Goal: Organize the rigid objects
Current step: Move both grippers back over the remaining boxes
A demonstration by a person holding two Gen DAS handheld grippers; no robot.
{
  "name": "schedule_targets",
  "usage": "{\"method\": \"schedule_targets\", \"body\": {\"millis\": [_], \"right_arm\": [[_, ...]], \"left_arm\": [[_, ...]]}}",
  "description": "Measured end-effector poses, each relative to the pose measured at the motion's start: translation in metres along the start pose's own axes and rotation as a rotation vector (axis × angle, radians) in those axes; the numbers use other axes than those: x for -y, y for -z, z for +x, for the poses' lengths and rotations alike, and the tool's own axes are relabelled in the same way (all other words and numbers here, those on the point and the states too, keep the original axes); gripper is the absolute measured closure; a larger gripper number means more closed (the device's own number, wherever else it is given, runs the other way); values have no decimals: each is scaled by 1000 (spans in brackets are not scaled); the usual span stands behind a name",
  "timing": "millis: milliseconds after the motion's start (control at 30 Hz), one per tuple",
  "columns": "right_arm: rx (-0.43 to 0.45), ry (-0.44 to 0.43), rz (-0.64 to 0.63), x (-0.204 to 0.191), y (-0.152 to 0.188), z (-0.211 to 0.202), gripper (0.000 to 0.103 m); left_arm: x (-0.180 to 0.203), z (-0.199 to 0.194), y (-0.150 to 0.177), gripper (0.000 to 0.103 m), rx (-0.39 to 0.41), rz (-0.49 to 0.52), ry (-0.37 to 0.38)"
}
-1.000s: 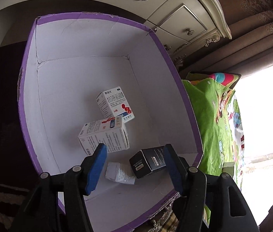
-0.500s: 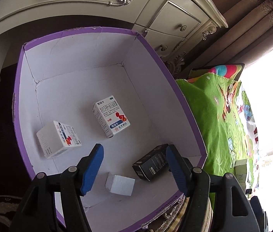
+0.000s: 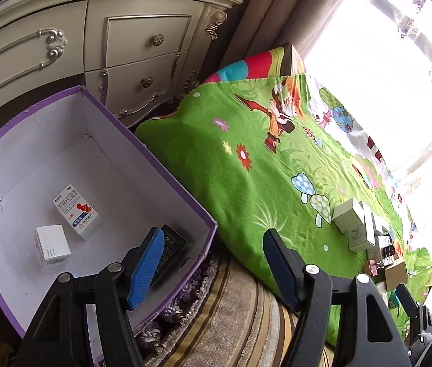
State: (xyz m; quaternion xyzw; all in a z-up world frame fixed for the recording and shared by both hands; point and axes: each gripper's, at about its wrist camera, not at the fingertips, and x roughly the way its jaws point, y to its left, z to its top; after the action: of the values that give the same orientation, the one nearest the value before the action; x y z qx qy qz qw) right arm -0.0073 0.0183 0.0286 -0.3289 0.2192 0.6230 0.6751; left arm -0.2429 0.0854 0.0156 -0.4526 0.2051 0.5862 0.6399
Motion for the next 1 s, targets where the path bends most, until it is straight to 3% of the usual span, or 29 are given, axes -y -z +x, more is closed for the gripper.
{"method": "schedule_targets", "body": {"millis": [233, 400, 600, 767, 1000], "right_arm": [[-12, 1, 176, 45, 9, 7, 14], [-44, 40, 293, 77, 17, 14, 14], [-91, 63, 348, 107, 29, 22, 14], [-66, 87, 433, 135, 39, 18, 14], [31, 91, 579, 161, 44, 6, 14]], "left_arm": [[63, 21, 13, 35, -68, 108, 127], [91, 32, 23, 35, -106, 164, 168], [110, 41, 25, 35, -119, 212, 183], [124, 50, 25, 35, -128, 248, 185], [167, 65, 25, 35, -97, 419, 190]]}}
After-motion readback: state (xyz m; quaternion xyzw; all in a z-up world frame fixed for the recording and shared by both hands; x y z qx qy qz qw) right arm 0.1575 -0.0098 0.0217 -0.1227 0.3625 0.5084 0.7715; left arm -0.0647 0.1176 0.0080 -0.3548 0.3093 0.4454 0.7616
